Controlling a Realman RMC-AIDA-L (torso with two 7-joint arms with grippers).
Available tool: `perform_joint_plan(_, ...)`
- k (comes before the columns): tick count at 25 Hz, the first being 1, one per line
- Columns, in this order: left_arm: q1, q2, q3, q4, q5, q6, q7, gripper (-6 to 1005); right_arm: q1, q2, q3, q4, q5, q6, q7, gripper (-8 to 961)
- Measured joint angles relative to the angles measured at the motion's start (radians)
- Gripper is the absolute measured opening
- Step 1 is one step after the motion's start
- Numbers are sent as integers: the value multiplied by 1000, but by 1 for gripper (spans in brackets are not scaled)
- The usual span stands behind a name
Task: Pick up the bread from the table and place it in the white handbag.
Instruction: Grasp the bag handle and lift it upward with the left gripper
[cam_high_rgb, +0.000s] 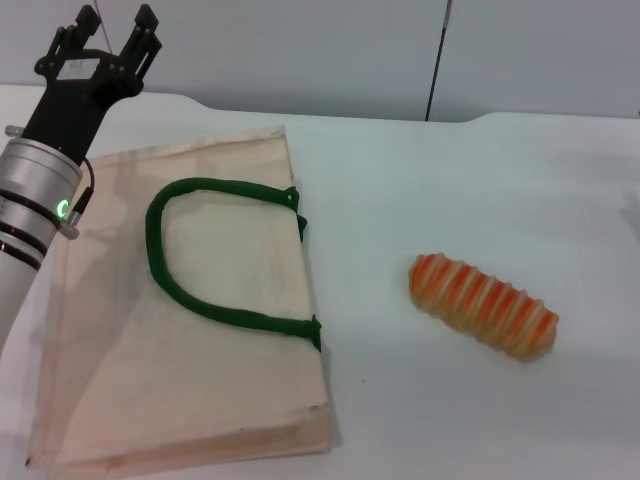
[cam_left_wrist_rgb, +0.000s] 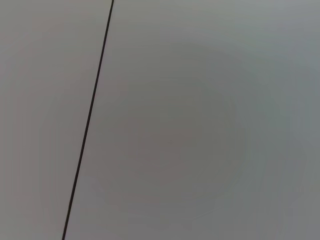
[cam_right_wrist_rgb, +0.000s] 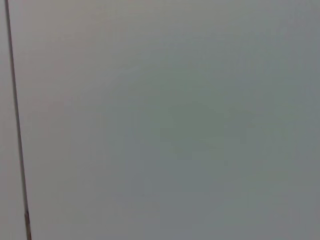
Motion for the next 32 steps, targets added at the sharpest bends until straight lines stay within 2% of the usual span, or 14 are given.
perform_joint_plan(17,0,0,0,2,-13,-2,-10,756,0,0,0,-1,3,0,0,891)
perform_joint_plan(19,-2,0,0,5,-39,-18,-58,756,0,0,0,-1,4,0,0,891)
perform_joint_plan(22,-12,6,4,-5,-52,-74,-220,756,-3,-1,0,0,4,0,0,891)
perform_joint_plan(27,-30,14,11,-140,33,-90,-619,756,-6,-1,0,-2,4,0,0,891)
perform_joint_plan(29,-41,10,11,-196,74,-82,-682,757,-3,-1,0,-1,4,0,0,891)
perform_joint_plan(32,-51,10,11,-234,101,-54,-685,762,-2,-1,0,0,3,0,0,891)
